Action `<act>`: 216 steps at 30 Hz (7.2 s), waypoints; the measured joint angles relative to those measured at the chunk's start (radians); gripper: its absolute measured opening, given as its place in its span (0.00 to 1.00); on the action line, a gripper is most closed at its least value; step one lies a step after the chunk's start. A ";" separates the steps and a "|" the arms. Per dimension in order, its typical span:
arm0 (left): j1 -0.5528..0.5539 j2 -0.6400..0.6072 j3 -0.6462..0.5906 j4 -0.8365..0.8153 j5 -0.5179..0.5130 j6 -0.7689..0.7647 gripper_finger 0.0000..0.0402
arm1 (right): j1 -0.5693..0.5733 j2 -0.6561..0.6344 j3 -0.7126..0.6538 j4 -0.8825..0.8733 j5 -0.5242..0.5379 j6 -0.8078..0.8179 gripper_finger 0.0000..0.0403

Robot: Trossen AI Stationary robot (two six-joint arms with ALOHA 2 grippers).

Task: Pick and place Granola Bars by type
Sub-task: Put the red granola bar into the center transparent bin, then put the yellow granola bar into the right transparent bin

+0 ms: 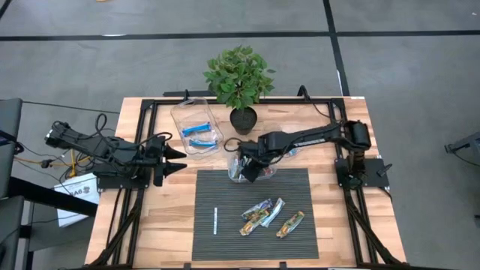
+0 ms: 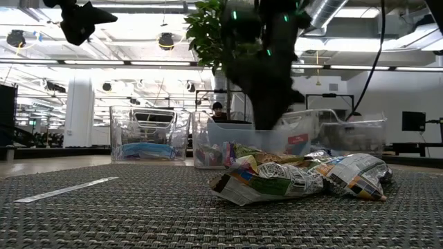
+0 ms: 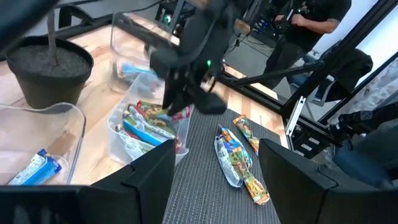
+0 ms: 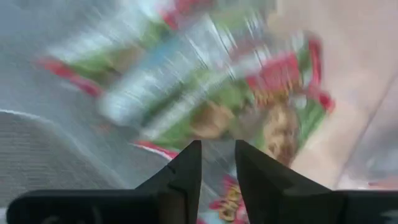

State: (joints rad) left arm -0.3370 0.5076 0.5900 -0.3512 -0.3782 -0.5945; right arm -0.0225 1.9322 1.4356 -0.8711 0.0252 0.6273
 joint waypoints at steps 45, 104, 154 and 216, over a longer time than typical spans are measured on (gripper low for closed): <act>0.001 0.003 0.000 -0.025 -0.028 -0.055 0.56 | 0.269 -0.664 -0.389 0.484 -0.004 -0.272 0.22; 0.000 -0.067 -0.035 -0.050 -0.019 0.148 0.56 | 0.369 -1.208 -1.065 0.957 -0.080 -0.401 0.22; 0.000 -0.504 -0.579 0.390 0.412 0.367 0.56 | 0.367 -1.210 -1.065 1.036 -0.080 -0.340 0.22; 0.000 -0.503 -0.581 0.383 0.364 0.368 0.56 | 0.560 -0.810 -0.628 0.145 -0.094 -0.479 0.22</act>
State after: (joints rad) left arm -0.3374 0.0048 0.0086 0.0322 -0.0143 -0.2261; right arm 0.5372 1.1219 0.8075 -0.7265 -0.0688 0.1482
